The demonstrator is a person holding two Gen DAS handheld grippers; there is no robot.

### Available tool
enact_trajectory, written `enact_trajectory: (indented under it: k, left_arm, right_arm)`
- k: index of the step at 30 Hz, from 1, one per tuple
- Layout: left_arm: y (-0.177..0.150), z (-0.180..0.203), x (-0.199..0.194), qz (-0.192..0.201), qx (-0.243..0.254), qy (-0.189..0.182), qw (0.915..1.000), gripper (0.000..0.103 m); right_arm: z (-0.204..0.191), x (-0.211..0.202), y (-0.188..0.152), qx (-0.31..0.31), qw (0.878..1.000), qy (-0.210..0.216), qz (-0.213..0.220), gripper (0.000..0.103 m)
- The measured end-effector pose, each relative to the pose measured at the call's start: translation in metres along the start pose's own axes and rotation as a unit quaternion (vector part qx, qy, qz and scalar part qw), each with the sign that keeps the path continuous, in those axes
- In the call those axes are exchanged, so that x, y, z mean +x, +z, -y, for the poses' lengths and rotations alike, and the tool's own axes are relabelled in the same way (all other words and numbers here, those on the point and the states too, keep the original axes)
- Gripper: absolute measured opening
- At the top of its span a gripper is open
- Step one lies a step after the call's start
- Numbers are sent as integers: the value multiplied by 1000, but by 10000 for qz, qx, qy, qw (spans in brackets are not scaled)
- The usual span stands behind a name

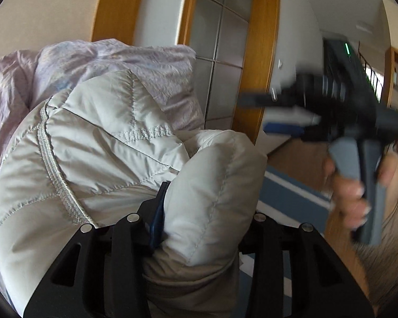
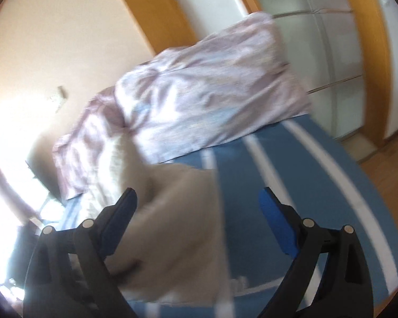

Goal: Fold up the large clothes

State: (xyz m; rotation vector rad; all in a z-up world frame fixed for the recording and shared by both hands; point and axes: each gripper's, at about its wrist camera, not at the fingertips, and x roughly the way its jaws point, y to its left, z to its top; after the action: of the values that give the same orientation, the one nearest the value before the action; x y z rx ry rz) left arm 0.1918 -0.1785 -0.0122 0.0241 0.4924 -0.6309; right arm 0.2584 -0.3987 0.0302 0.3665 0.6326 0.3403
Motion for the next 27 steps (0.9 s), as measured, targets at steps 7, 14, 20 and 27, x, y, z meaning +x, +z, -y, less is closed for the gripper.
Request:
enact_trajectory:
  k: [7,14,20,27]
  left_arm:
    - [-16,23,29,-245,712,271,9968,44]
    - [-25,38,50,-392,1306,493,9894,46]
    - [-36,48,61,-442,1661,614,9832,47]
    - [-49,58,60,-434,2063,815,9741,48]
  right_arm:
    - [-31,57,23,-318,9934,593,-932,80]
    - [-35,101,19,-335,9853,588,-1566,73]
    - [-34,120,11,-341,9802,561,-1869,72]
    - [-28,133,5,-363,9781,389,-2014,32]
